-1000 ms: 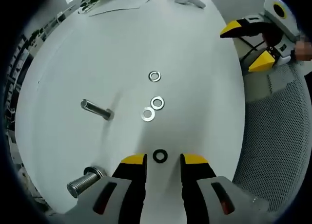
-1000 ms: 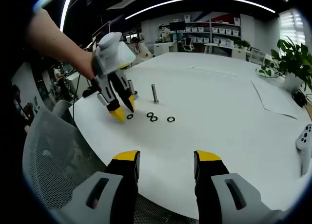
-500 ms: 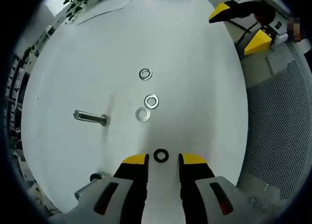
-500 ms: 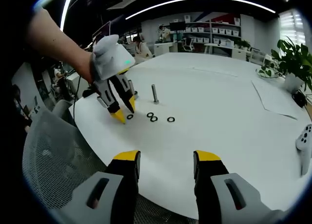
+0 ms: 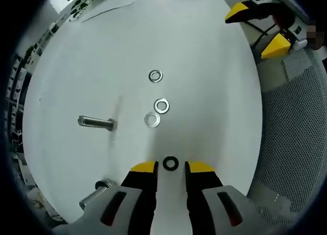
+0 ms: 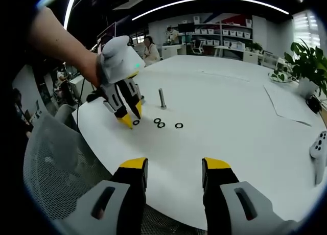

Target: Place the washer onto the threaded stud by aligning its center hole with the stud, sliding it down to the base, and recovering from edge contact or off-axis alignment until the washer reaches the visible bottom stop.

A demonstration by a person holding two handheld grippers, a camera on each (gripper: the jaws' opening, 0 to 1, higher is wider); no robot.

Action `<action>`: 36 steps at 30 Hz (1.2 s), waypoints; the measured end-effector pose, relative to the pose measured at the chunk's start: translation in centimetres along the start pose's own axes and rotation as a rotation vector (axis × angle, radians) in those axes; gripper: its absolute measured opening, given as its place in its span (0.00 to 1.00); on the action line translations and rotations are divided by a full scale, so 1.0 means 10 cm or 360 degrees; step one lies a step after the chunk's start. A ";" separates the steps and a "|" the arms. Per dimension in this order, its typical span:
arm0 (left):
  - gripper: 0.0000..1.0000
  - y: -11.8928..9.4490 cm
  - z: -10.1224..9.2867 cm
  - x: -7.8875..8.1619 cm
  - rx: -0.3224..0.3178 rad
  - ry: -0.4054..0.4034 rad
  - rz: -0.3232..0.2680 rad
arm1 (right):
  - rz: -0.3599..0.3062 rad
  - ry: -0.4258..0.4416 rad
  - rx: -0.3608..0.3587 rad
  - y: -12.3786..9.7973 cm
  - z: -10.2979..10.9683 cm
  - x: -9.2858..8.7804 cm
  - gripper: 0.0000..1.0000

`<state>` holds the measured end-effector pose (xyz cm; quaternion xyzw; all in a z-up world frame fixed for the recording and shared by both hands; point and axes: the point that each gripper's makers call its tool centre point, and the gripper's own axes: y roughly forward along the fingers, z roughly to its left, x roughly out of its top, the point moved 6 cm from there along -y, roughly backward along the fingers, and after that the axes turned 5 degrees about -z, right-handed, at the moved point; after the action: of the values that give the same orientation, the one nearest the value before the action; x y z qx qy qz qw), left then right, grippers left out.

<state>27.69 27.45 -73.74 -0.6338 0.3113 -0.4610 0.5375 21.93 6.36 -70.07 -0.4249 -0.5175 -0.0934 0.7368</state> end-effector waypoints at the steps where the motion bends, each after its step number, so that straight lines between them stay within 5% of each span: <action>1: 0.17 -0.01 0.00 0.00 0.0001 -0.0012 -0.0006 | 0.0000 0.0001 0.0001 0.00 0.00 0.00 0.45; 20: 0.10 0.00 0.01 -0.01 0.0024 0.0011 -0.0015 | 0.0006 -0.0003 -0.0002 0.00 0.00 0.00 0.45; 36: 0.09 -0.01 0.02 -0.03 0.0033 -0.0116 -0.0071 | 0.0012 -0.0004 -0.0008 0.00 -0.01 0.00 0.44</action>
<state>27.76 27.77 -73.71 -0.6515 0.2724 -0.4526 0.5445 21.95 6.28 -70.11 -0.4288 -0.5166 -0.0914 0.7354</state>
